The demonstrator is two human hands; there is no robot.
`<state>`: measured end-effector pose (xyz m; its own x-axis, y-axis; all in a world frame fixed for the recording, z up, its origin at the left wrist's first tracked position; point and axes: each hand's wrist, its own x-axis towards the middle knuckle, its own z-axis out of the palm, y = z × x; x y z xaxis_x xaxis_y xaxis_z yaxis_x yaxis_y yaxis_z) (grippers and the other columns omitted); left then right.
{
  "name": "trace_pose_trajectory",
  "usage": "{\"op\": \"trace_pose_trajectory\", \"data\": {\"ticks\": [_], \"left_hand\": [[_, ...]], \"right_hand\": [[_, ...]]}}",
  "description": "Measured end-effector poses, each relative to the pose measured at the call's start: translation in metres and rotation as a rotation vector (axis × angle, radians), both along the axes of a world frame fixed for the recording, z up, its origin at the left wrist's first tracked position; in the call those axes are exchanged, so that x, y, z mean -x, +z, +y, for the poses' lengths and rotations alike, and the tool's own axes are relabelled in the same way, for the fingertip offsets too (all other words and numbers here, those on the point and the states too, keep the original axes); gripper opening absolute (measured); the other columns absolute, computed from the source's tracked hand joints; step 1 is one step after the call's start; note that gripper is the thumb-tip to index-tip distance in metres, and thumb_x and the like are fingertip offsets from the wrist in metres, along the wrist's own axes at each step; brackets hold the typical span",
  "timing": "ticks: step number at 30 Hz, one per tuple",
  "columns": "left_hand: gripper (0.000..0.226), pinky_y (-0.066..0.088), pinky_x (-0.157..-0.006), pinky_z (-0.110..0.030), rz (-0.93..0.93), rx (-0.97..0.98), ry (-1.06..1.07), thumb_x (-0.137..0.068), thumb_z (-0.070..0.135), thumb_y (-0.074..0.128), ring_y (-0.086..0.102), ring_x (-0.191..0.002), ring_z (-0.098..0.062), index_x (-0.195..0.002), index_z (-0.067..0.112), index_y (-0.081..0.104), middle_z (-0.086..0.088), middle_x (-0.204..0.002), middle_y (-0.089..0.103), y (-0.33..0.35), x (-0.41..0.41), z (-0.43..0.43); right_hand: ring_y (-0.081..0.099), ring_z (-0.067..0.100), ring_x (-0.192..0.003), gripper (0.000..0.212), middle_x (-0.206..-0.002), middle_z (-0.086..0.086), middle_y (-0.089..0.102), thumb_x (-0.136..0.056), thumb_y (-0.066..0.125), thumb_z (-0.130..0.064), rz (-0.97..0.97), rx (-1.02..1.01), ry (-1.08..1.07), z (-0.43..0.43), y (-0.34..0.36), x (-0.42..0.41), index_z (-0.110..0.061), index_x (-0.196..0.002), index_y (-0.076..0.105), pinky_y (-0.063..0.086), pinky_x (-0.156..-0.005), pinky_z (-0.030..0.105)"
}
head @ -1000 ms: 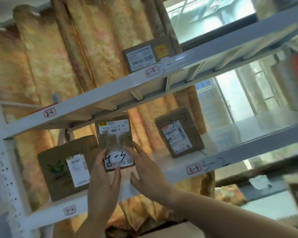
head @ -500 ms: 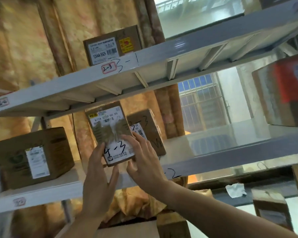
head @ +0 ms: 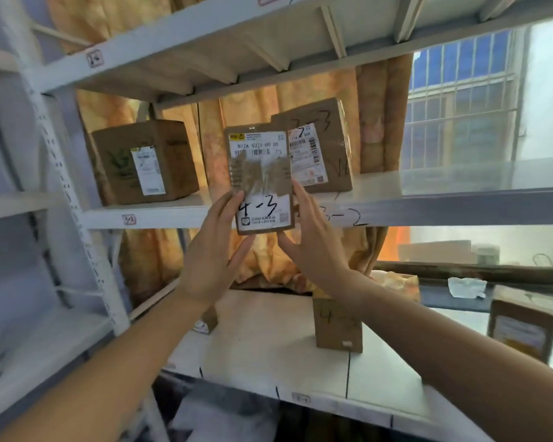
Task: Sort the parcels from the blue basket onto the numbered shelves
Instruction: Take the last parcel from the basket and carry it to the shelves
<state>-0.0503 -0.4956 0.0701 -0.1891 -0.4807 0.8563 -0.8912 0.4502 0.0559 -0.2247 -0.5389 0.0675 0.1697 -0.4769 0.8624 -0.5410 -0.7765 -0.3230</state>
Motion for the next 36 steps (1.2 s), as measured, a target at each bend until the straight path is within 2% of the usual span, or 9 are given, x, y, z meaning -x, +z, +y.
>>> {"op": "trace_pose_trajectory", "data": {"ticks": [7,10,12,16,18,22,28,32,36], "left_hand": [[0.051,0.053,-0.087,-0.044,0.026,-0.1,0.12,-0.097,0.024,0.044,0.05,-0.122,-0.022,-0.144,0.026,0.025,-0.002,-0.145,0.039,-0.023,-0.08,0.038],[0.051,0.05,-0.095,-0.039,0.123,-0.154,0.079,-0.096,0.019,0.044,0.054,-0.12,-0.018,-0.143,0.028,0.028,0.003,-0.145,0.041,-0.043,-0.112,0.057],[0.053,0.048,-0.1,-0.038,0.195,-0.199,0.102,-0.096,0.016,0.046,0.052,-0.122,-0.014,-0.143,0.031,0.028,0.006,-0.142,0.045,-0.059,-0.132,0.069],[0.073,0.052,-0.086,-0.036,0.311,-0.357,0.247,-0.095,0.014,0.051,0.062,-0.107,-0.022,-0.148,0.04,0.008,0.003,-0.138,0.053,-0.102,-0.177,0.093],[0.08,0.051,-0.092,-0.042,0.355,-0.43,0.308,-0.094,0.016,0.052,0.06,-0.112,-0.024,-0.147,0.044,-0.001,0.0,-0.138,0.053,-0.123,-0.196,0.101],[0.074,0.052,-0.092,-0.045,0.408,-0.544,0.375,-0.093,0.013,0.054,0.061,-0.113,-0.022,-0.149,0.037,0.012,-0.002,-0.13,0.06,-0.156,-0.214,0.107],[0.078,0.052,-0.094,-0.046,0.449,-0.614,0.284,-0.086,0.022,0.065,0.053,-0.124,-0.019,-0.146,0.035,0.017,0.004,-0.139,0.052,-0.187,-0.2,0.097],[0.079,0.05,-0.09,-0.031,0.436,-0.632,0.181,-0.083,0.025,0.069,0.055,-0.12,-0.013,-0.145,0.032,0.021,0.007,-0.141,0.049,-0.194,-0.168,0.078],[0.084,0.048,-0.099,-0.036,0.425,-0.628,0.075,-0.08,0.027,0.072,0.047,-0.13,-0.015,-0.145,0.029,0.019,0.006,-0.144,0.043,-0.193,-0.126,0.057]], "right_hand": [[0.055,0.02,-0.117,0.08,-0.145,0.001,0.042,-0.085,0.066,-0.025,0.013,-0.107,0.113,0.025,-0.031,-0.074,-0.021,-0.149,0.018,0.044,-0.081,0.025],[0.056,0.026,-0.118,0.084,-0.153,0.001,0.032,-0.085,0.064,-0.027,-0.013,-0.201,0.163,0.037,-0.058,-0.121,-0.028,-0.148,0.009,0.051,-0.082,0.032],[0.051,0.024,-0.123,0.085,-0.153,0.0,0.03,-0.085,0.065,-0.023,-0.018,-0.263,0.196,0.048,-0.077,-0.149,-0.025,-0.15,0.009,0.046,-0.083,0.026],[0.045,0.023,-0.129,0.082,-0.154,0.001,0.029,-0.088,0.061,-0.018,0.028,-0.411,0.256,0.069,-0.121,-0.202,-0.019,-0.151,0.009,0.044,-0.089,0.028],[0.049,0.023,-0.126,0.081,-0.155,-0.001,0.027,-0.09,0.057,-0.021,0.092,-0.486,0.228,0.078,-0.144,-0.221,-0.022,-0.152,0.004,0.045,-0.09,0.029],[0.057,0.02,-0.113,0.08,-0.144,-0.005,0.043,-0.09,0.057,-0.02,0.066,-0.609,0.26,0.091,-0.184,-0.245,-0.031,-0.15,0.005,0.047,-0.081,0.027],[0.047,0.013,-0.128,0.09,-0.151,-0.014,0.029,-0.085,0.066,-0.028,0.086,-0.671,0.218,0.086,-0.218,-0.237,-0.041,-0.148,0.004,0.05,-0.095,0.03],[0.037,0.012,-0.136,0.086,-0.153,-0.009,0.031,-0.085,0.065,-0.037,0.067,-0.656,0.161,0.078,-0.211,-0.192,-0.031,-0.15,0.01,0.038,-0.107,0.032],[0.044,0.021,-0.131,0.081,-0.155,-0.001,0.026,-0.087,0.057,-0.02,0.119,-0.477,0.0,0.071,-0.211,-0.145,-0.024,-0.151,0.008,0.047,-0.095,0.033]]}}
